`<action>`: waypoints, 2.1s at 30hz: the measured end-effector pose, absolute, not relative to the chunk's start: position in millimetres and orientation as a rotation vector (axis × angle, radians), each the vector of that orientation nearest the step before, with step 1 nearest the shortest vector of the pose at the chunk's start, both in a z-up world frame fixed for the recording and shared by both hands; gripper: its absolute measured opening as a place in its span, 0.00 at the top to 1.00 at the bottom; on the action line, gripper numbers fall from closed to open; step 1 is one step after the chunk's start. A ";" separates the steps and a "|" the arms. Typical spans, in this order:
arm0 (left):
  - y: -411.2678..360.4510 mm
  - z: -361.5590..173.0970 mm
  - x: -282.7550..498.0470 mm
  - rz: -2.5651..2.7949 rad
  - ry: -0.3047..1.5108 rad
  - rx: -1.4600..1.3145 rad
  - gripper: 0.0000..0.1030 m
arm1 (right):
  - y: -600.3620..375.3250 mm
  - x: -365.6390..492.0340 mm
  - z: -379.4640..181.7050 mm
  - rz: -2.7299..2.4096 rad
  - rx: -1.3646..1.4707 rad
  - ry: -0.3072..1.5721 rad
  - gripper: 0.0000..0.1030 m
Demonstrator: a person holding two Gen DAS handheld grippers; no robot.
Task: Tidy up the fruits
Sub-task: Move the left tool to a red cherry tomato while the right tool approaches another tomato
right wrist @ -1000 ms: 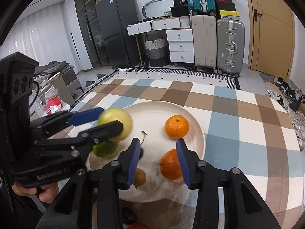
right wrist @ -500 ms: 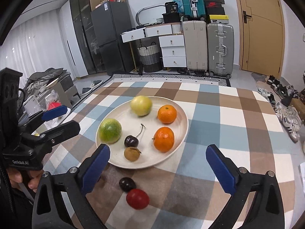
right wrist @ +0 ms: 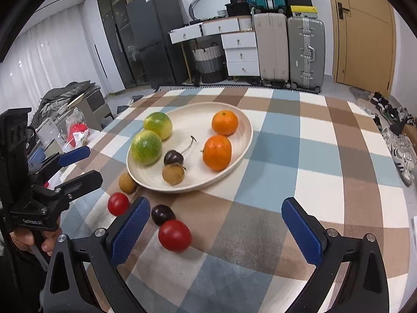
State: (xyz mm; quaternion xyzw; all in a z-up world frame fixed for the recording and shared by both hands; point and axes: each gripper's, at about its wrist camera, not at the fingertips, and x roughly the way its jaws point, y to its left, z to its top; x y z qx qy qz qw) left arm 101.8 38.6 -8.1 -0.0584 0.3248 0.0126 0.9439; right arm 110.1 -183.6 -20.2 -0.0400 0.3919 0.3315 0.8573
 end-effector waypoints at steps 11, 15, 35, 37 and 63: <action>33.8 -25.3 114.0 0.019 0.740 -0.110 0.00 | -167.4 98.5 -33.3 0.734 -0.183 0.855 0.00; 34.0 -29.9 117.6 0.017 0.768 -0.110 0.00 | -162.1 94.2 -38.0 0.745 -0.209 0.874 0.01; 19.7 -49.4 127.2 -0.046 0.895 -0.055 0.07 | -145.0 82.2 -49.5 0.813 -0.288 0.918 0.18; 18.4 -51.1 128.0 -0.060 0.903 -0.055 0.12 | -145.0 81.3 -49.8 0.818 -0.289 0.920 0.23; 9.1 -50.1 120.8 -0.157 0.896 -0.038 0.66 | -144.9 79.2 -48.4 0.828 -0.290 0.897 0.33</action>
